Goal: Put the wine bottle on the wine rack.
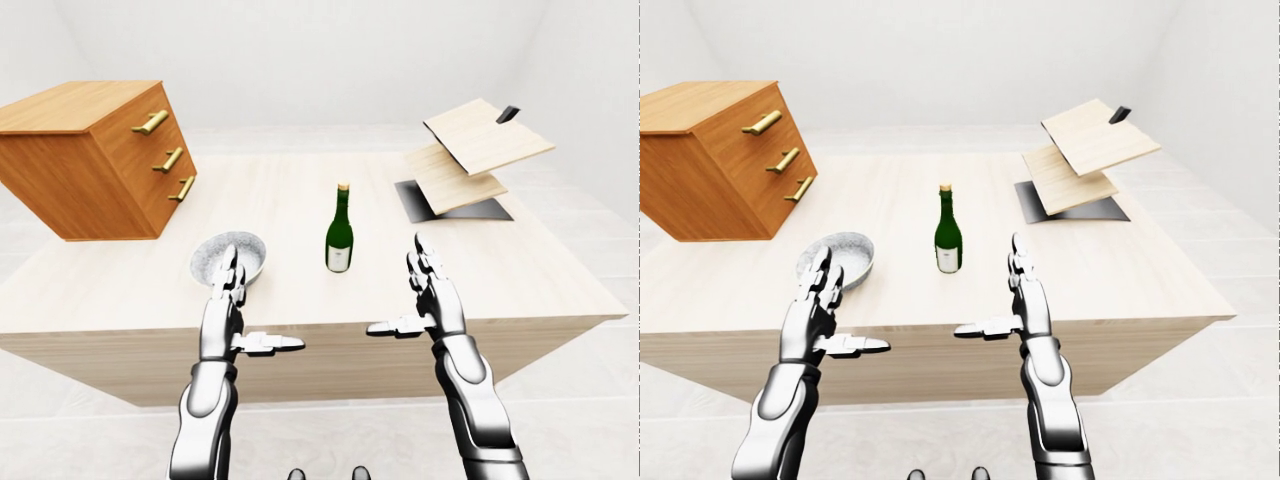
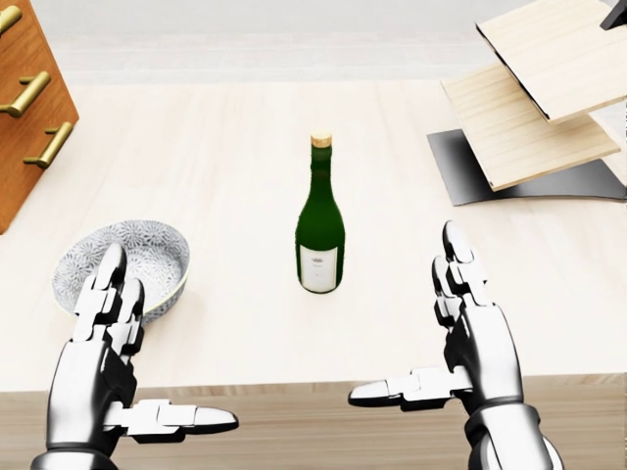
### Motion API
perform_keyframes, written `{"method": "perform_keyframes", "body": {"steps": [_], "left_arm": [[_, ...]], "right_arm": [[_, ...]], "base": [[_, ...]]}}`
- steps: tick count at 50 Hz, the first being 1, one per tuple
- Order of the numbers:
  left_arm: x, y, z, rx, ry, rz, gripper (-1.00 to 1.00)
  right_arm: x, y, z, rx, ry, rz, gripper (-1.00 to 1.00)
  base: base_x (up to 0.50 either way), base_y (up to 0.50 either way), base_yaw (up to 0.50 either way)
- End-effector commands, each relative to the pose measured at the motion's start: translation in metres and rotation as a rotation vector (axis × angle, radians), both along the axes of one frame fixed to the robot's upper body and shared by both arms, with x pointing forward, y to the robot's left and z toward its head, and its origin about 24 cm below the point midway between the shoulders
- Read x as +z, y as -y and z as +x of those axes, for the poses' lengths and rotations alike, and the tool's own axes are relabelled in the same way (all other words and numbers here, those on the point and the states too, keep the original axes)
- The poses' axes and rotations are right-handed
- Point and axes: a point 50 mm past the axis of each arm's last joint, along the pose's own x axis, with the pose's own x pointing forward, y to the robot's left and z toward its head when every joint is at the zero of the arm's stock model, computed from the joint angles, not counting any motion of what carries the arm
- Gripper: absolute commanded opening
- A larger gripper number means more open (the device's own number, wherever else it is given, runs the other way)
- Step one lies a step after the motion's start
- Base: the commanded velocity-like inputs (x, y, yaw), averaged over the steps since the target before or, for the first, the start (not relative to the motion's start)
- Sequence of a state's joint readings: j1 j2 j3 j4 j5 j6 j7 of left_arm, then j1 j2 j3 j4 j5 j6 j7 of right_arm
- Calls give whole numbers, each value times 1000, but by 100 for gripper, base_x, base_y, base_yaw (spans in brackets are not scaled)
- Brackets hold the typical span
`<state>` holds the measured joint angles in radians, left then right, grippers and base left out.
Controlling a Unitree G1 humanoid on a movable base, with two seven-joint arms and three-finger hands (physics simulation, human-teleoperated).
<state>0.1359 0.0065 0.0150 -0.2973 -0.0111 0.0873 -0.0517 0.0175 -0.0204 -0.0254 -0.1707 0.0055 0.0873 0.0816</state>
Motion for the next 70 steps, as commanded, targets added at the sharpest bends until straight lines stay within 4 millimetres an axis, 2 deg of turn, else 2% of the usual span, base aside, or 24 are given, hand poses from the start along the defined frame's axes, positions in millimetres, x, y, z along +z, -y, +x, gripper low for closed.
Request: {"method": "perform_keyframes", "body": {"steps": [1,27,31,38,70], "left_arm": [[0,0,-1,-1,0,1,100],[-3,0,-2,-2,-6,3,100],[-3,0,-2,-1,-4,2,100],[-5,-1,-3,-1,-4,-1,100],[-1,-1,-2,-3,-5,-1,100]], "right_arm": [[6,0,0,6,26,4,100],[4,-2,-2,42,16,24,100],[11,-5,-4,75,53,128,100],[5,-5,-3,52,23,48,100],[5,-2,-2,36,25,68,100]], "base": [[-1,-34,0],[0,-38,0],[0,-17,0],[0,0,0],[0,0,49]]}}
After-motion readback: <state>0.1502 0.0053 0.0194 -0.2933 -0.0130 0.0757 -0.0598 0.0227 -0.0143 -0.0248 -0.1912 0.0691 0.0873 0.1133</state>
